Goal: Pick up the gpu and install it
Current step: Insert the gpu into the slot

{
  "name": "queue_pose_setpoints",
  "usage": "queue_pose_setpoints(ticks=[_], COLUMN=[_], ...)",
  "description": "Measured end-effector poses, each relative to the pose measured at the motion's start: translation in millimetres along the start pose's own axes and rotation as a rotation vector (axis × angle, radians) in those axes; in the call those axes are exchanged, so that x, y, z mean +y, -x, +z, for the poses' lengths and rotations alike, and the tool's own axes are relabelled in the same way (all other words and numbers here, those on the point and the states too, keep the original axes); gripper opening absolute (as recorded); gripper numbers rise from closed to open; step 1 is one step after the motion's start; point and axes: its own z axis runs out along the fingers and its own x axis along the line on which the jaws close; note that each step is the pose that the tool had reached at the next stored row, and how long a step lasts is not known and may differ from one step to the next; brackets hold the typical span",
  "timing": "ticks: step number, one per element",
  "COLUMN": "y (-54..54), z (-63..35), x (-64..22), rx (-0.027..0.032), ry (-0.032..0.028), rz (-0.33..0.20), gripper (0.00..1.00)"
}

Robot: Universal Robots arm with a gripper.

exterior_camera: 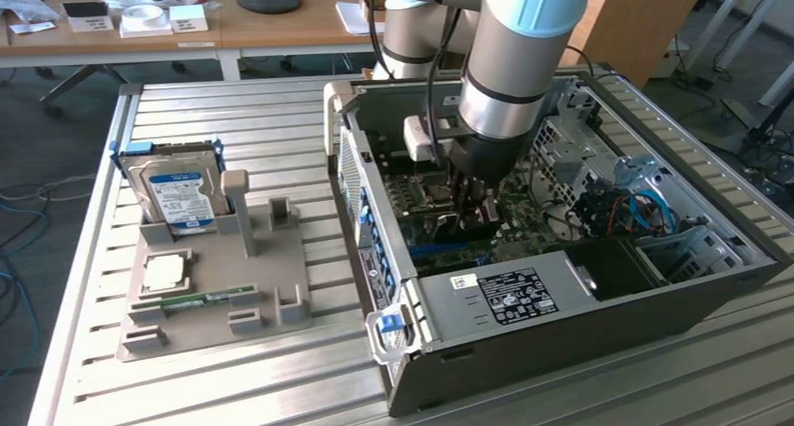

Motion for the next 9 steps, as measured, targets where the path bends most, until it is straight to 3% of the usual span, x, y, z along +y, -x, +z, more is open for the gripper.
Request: queue_pose_setpoints(ticks=[9], y=[0.6], z=[0.8], x=[1.6], rx=[-0.0002], ry=[-0.0009], rz=[0.0], gripper=[0.27])
